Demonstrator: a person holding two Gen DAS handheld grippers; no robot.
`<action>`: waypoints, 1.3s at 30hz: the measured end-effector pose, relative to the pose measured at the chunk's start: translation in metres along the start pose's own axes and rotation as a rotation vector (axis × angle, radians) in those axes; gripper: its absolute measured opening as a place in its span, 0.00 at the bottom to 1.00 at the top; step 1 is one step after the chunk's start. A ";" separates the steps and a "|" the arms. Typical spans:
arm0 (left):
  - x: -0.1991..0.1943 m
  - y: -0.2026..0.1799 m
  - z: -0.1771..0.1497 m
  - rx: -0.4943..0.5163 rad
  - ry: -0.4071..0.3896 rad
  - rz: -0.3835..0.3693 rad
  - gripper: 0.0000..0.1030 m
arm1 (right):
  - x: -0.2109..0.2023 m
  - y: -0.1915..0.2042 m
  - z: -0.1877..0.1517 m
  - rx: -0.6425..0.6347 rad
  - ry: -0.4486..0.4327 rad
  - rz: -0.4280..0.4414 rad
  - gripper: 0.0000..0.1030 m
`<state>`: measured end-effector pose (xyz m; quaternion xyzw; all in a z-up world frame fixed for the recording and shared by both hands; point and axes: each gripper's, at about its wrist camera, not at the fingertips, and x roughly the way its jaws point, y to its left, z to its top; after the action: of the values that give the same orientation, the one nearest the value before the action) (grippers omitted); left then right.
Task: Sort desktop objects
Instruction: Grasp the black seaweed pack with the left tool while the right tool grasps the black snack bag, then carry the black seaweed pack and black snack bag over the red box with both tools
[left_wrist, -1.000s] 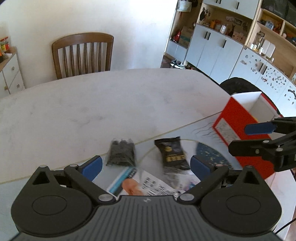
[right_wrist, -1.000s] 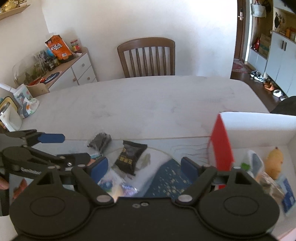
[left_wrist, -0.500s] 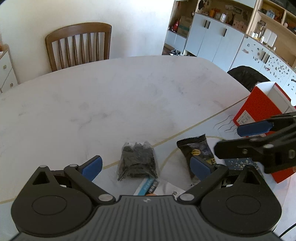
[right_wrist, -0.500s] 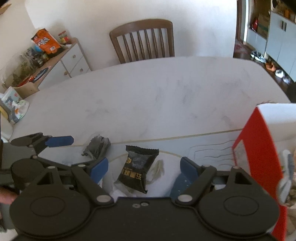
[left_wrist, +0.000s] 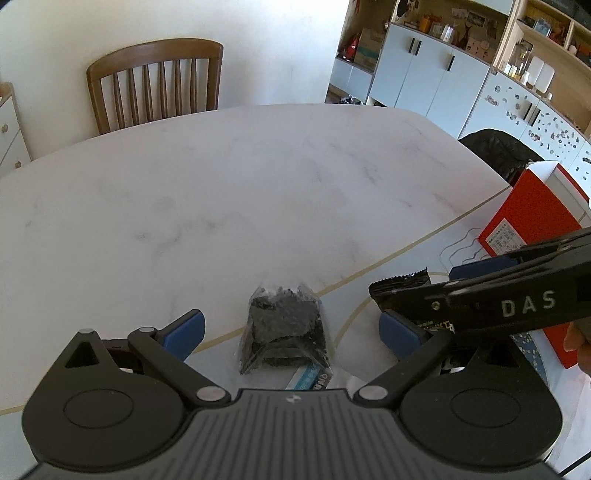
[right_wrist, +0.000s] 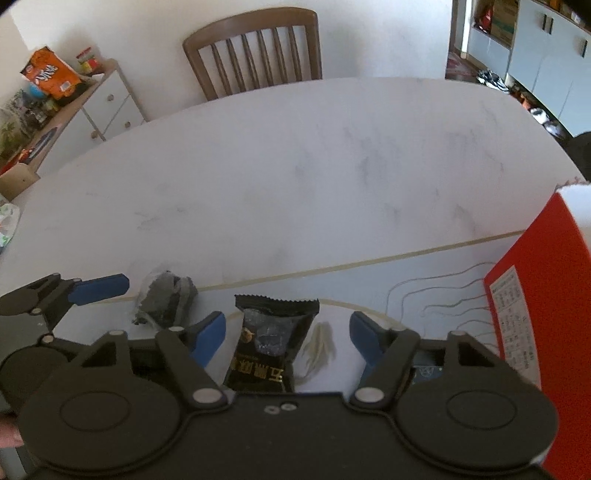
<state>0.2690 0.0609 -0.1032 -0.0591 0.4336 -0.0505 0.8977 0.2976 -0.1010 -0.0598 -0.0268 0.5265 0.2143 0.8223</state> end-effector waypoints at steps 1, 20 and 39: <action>0.000 0.000 0.000 0.003 -0.002 -0.001 0.98 | 0.002 -0.001 -0.001 0.010 0.003 -0.002 0.66; 0.001 -0.004 -0.002 0.022 -0.002 -0.009 0.40 | 0.014 -0.003 -0.001 0.065 0.021 0.007 0.37; -0.035 -0.024 0.016 0.033 -0.031 -0.011 0.34 | -0.027 -0.019 -0.005 0.074 -0.042 0.034 0.33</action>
<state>0.2590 0.0434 -0.0628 -0.0475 0.4187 -0.0616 0.9048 0.2907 -0.1281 -0.0419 0.0173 0.5169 0.2093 0.8299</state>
